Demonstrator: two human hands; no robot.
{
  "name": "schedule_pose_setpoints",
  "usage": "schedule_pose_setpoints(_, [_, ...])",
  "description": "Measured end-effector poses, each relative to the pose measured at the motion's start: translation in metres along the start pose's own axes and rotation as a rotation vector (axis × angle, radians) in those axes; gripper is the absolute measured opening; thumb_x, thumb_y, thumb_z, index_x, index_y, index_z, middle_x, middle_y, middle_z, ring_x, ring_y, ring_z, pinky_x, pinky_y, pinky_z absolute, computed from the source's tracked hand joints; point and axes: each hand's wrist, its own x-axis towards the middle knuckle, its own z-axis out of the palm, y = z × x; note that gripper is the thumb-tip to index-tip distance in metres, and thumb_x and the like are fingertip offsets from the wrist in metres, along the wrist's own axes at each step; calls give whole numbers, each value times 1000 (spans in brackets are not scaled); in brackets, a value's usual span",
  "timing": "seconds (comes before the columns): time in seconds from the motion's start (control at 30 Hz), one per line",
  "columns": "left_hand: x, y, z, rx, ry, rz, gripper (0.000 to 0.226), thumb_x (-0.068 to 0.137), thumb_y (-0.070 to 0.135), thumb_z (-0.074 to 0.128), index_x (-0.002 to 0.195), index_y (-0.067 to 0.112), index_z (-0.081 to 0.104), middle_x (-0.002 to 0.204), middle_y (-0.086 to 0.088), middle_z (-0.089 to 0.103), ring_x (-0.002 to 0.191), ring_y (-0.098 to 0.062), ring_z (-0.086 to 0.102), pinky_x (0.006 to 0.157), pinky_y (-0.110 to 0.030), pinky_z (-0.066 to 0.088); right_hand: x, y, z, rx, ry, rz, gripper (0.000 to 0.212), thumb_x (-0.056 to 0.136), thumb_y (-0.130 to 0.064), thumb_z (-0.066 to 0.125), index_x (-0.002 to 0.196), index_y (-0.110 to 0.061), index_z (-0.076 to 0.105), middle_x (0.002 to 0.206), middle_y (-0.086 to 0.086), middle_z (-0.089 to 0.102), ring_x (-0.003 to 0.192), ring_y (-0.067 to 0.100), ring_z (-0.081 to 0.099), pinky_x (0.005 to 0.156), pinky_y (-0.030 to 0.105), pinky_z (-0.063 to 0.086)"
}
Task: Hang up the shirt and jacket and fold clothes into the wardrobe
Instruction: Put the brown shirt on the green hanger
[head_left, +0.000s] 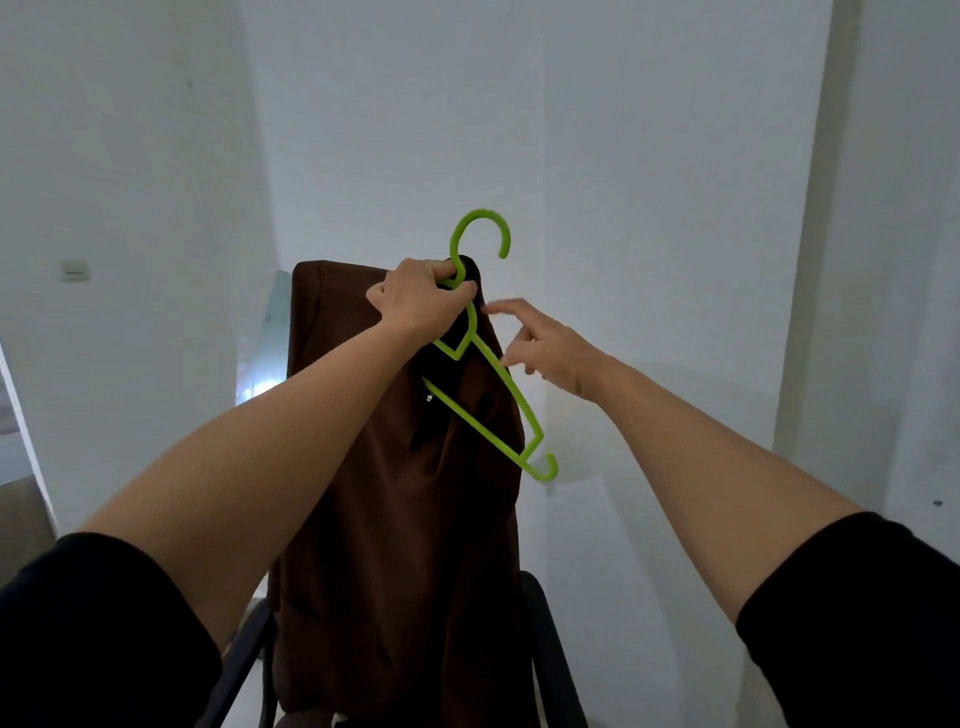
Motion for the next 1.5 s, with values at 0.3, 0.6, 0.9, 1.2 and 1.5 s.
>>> schedule_pose_setpoints(0.3, [-2, -5, -6, -30, -67, 20, 20, 88, 41, 58, 89, 25, 69, 62, 7, 53, 75, -12, 48, 94, -33, 31, 7, -11, -2, -620, -155, 4, 42, 82, -45, 49, 124, -41, 54, 101, -4, 49, 105, 20, 48, 82, 33, 37])
schedule_pose_setpoints(0.6, [3, -20, -22, 23, 48, 30, 30, 89, 40, 59, 111, 21, 67, 90, 7, 56, 92, -16, 39, 104, -34, 21, 1, 1, -4, -903, -328, 163, 75, 76, -79, 42, 138, -37, 43, 142, 0, 46, 128, 25, 45, 104, 42, 39])
schedule_pose_setpoints(0.9, [20, -36, -28, 33, 47, 12, 26, 89, 41, 58, 103, 21, 67, 101, 7, 64, 98, -14, 51, 105, -37, 29, -5, 21, 2, -977, -308, -7, 57, 84, -58, 57, 134, -35, 45, 102, -5, 52, 109, 19, 52, 77, 29, 35])
schedule_pose_setpoints(1.2, [32, -53, -33, -176, 96, -92, 26, 86, 37, 64, 104, 19, 67, 113, 8, 64, 108, -14, 58, 101, -35, 43, -5, 47, -1, -938, -228, -74, 31, 88, -57, 52, 89, -26, 57, 82, -4, 49, 81, 15, 46, 68, 29, 37])
schedule_pose_setpoints(1.5, [37, -59, -43, -369, 267, -199, 25, 87, 30, 65, 105, 13, 67, 100, 6, 60, 94, -8, 56, 80, -18, 42, -2, 45, 4, -826, 97, -138, 36, 93, -47, 49, 67, -23, 51, 63, -9, 43, 69, 16, 46, 58, 27, 29])
